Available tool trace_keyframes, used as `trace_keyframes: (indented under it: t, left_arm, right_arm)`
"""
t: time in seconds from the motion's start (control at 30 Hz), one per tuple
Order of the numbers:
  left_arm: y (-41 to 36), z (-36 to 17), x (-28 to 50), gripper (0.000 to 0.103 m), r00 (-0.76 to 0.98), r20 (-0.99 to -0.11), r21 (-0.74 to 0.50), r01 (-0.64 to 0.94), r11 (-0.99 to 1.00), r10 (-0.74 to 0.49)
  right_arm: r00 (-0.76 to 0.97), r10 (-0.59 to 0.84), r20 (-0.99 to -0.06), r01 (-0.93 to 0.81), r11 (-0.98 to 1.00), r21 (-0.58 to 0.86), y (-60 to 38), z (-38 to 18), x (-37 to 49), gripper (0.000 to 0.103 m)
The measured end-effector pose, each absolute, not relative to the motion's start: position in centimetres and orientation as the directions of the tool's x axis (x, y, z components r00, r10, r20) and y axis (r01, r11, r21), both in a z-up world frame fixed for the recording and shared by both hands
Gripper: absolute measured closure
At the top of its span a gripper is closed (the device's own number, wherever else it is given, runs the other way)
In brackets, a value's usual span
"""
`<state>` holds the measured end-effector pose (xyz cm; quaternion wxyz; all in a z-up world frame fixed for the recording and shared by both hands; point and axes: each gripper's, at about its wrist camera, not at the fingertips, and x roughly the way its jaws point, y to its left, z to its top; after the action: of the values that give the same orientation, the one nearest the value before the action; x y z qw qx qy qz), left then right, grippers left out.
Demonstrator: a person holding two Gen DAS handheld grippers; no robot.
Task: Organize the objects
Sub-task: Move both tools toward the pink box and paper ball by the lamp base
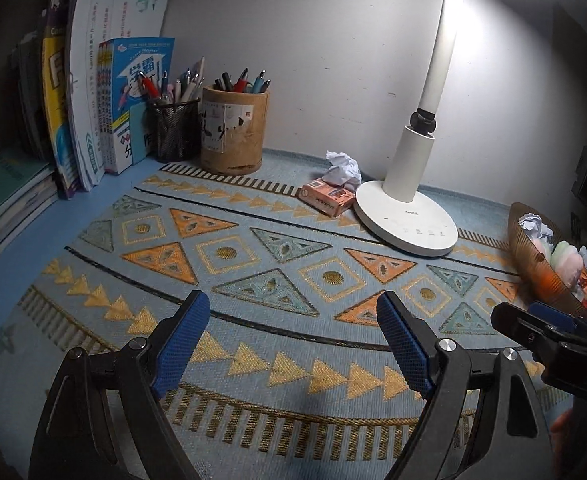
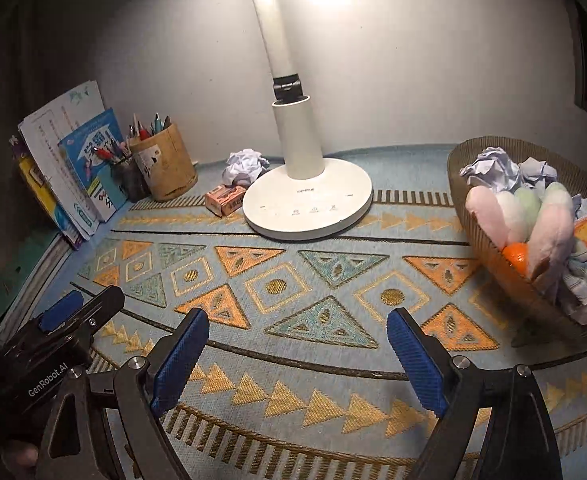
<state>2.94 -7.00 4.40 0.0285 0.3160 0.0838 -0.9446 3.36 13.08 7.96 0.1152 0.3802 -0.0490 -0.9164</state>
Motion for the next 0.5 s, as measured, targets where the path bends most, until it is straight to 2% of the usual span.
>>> trace_keyframes:
  t: [0.17,0.3,0.5]
  left_arm:
    - [-7.8,3.8,3.2,0.018,-0.806,-0.591,-0.187,0.111,-0.976,0.021]
    - [-7.7,3.9,3.3,0.018,-0.813,-0.581,-0.200,0.099,-0.975,0.037]
    - [-7.5,3.8,3.2,0.018,-0.810,-0.585,-0.192,0.094,-0.977,0.037]
  right_arm:
    - [-0.675,-0.227,-0.702,0.167,-0.974,0.154,12.3,6.1,2.6,0.013]
    - [-0.684,-0.206,-0.700,0.146,-0.979,0.145,12.6,5.9,2.6,0.009]
    - [-0.704,-0.131,-0.698,0.170,-0.985,0.014,10.4,5.9,3.0,0.009]
